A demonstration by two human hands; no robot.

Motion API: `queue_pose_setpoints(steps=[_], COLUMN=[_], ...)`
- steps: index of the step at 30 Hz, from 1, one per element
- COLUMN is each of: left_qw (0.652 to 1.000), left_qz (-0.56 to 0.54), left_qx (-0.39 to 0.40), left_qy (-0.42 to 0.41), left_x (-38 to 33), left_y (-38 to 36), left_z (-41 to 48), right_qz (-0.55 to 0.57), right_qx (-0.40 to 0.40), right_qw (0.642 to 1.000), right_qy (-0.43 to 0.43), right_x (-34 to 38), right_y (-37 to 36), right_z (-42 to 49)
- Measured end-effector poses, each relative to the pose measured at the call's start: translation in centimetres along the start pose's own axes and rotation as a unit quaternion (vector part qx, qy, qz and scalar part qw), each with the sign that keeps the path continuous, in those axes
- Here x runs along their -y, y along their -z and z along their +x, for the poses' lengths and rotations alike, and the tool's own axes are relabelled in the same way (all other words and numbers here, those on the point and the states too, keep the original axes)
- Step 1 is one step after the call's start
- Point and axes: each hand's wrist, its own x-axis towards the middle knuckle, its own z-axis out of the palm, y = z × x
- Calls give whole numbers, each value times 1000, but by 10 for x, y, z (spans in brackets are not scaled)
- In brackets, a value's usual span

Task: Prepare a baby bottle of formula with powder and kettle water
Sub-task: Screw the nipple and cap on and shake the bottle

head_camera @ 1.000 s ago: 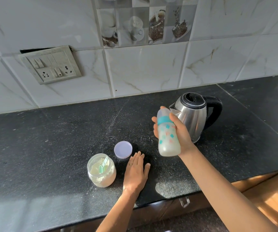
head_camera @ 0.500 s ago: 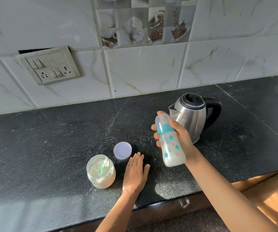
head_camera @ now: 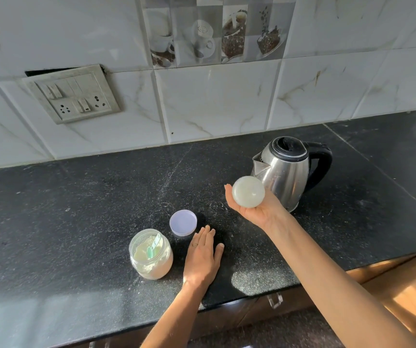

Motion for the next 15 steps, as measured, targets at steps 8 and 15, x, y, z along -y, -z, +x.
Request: queue_pose_setpoints(steps=[8, 15], left_qw=[1000, 1000], left_qz=[-5, -11], left_qx=[4, -3], left_qy=[3, 3], left_x=[0, 0], left_y=[-1, -1], left_z=[0, 0], right_qz=[-1, -117], right_qx=[-22, -17], right_qw=[1000, 993], right_qy=[-8, 12], right_x=[3, 6], right_y=[-3, -6], right_z=[4, 4])
